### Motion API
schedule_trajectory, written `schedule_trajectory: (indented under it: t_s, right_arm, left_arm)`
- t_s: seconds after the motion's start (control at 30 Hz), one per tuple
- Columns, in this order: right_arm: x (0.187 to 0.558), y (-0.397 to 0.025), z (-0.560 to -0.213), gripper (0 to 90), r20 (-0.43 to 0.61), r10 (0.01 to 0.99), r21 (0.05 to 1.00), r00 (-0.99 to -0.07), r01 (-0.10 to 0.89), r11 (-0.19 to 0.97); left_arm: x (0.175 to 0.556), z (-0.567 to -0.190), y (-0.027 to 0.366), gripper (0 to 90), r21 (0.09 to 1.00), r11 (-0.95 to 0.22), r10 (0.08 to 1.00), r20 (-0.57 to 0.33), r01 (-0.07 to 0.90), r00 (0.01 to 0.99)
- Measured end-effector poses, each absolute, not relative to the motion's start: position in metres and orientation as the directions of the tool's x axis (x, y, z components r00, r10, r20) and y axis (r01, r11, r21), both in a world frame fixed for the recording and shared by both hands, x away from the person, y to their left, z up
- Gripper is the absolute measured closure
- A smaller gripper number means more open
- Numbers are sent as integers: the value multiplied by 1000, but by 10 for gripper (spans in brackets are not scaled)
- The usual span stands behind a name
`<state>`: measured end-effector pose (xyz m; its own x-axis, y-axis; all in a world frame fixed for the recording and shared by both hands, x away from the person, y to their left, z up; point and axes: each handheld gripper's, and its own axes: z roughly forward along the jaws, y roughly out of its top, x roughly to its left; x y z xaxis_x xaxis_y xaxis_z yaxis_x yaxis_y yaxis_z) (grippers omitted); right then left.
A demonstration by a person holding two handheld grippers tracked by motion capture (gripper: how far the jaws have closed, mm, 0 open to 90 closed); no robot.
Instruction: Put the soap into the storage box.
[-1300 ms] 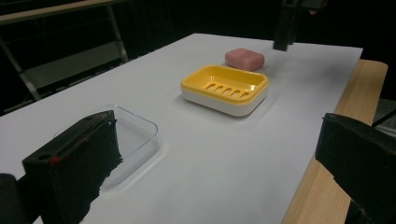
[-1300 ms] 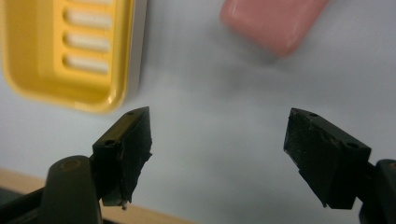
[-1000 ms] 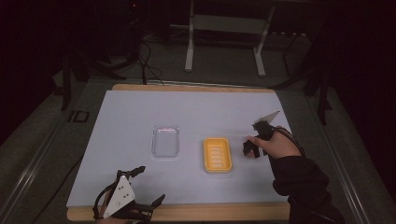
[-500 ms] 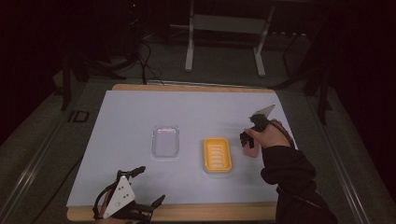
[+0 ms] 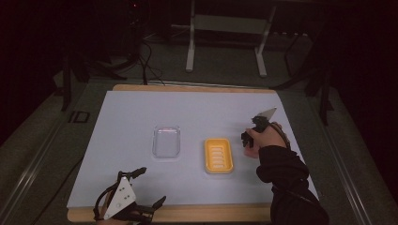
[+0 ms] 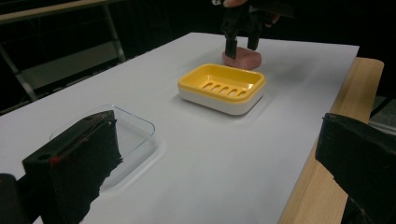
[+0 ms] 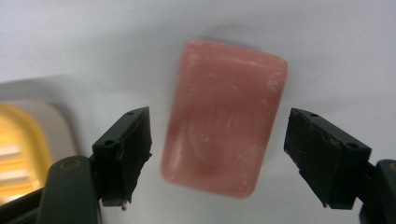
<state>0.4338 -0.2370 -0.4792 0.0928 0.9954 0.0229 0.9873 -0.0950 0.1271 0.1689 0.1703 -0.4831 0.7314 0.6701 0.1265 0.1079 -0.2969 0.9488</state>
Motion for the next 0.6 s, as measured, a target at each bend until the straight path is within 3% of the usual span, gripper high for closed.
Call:
schedule_trajectory:
  t_s: [0.23, 0.6]
  right_arm:
    - [439, -240, -492, 235, 25, 995, 117, 95, 988, -98]
    - [443, -234, -500, 294, -20, 1000, 116, 3, 993, -1]
  left_arm:
    - [169, -483, 170, 4, 947, -303, 669, 131, 108, 732]
    - [169, -484, 169, 4, 945, -308, 667, 135, 106, 733]
